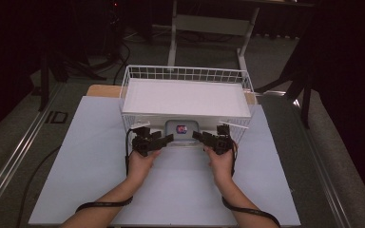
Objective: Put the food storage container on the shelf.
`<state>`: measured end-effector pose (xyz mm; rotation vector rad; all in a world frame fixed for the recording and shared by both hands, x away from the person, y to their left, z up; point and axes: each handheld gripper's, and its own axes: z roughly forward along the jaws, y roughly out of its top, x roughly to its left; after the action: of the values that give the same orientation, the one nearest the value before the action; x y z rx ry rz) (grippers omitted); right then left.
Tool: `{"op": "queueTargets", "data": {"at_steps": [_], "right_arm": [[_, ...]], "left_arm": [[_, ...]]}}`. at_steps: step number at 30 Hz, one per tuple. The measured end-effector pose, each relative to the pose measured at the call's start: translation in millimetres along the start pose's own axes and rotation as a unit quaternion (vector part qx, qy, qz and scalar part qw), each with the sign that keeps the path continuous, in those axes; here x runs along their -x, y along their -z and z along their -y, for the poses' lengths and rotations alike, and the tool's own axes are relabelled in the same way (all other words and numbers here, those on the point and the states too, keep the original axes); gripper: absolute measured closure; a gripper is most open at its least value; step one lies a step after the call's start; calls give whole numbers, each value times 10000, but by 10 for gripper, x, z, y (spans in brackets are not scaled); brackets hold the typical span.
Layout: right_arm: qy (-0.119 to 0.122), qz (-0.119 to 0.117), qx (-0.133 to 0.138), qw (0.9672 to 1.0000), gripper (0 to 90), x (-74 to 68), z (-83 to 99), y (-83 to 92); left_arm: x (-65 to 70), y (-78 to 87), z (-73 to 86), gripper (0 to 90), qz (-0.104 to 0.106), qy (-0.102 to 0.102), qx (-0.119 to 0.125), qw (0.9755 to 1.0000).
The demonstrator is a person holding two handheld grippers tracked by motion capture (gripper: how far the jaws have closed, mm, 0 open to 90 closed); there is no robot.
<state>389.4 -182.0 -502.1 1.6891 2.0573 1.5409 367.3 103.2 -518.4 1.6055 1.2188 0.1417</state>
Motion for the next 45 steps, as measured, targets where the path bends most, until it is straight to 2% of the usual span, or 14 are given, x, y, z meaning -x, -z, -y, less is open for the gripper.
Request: {"op": "queueTargets", "data": {"at_steps": [5, 9, 10, 11, 13, 20, 22, 23, 25, 29, 33, 36, 40, 45], "right_arm": [[-142, -137, -85, 9998, 436, 39, 105, 94], [292, -150, -266, 9991, 436, -15, 216, 178], [292, -150, -266, 9991, 436, -15, 216, 178], [341, -150, -265, 9990, 435, -33, 233, 208], [663, 17, -244, 9975, 413, -121, 283, 288], [1006, -65, -223, 9947, 573, -258, 328, 329], [1155, -83, -251, 9929, 771, -301, 331, 324], [1155, -83, -251, 9929, 771, -301, 331, 324], [1308, -48, -384, 9906, 899, -345, 339, 291], [1401, 71, -400, 9893, 900, -378, 350, 212], [1342, 54, -513, 9896, 900, -383, 361, 117], [1375, 32, -577, 9888, 900, -407, 383, 44], [1439, 64, -620, 9876, 900, -429, 402, -55], [1458, 140, -630, 9872, 900, -426, 376, -197]], "left_arm": [[34, 166, 49, 334, 141, -352, -91, 9992], [63, 347, 66, 273, 389, -700, -7, 9968], [63, 347, 66, 263, 389, -700, -7, 9968], [92, 423, 78, 263, 482, -874, -29, 9950], [124, 480, 99, 165, 479, -1021, -48, 9936], [174, 686, 156, 27, 570, -1010, -24, 9933], [177, 752, 180, 25, 541, -1049, -59, 9930], [177, 752, 180, 25, 541, -1049, -59, 9930], [180, 816, 215, 25, 533, -1123, -30, 9922], [213, 890, 293, 25, 554, -1323, 64, 9896], [195, 921, 358, 25, 599, -1322, 198, 9892], [175, 958, 336, 15, 495, -1283, 346, 9899], [193, 1014, 310, 15, 209, -1614, 464, 9856], [182, 984, 337, 15, 227, -1596, 397, 9861]]}}
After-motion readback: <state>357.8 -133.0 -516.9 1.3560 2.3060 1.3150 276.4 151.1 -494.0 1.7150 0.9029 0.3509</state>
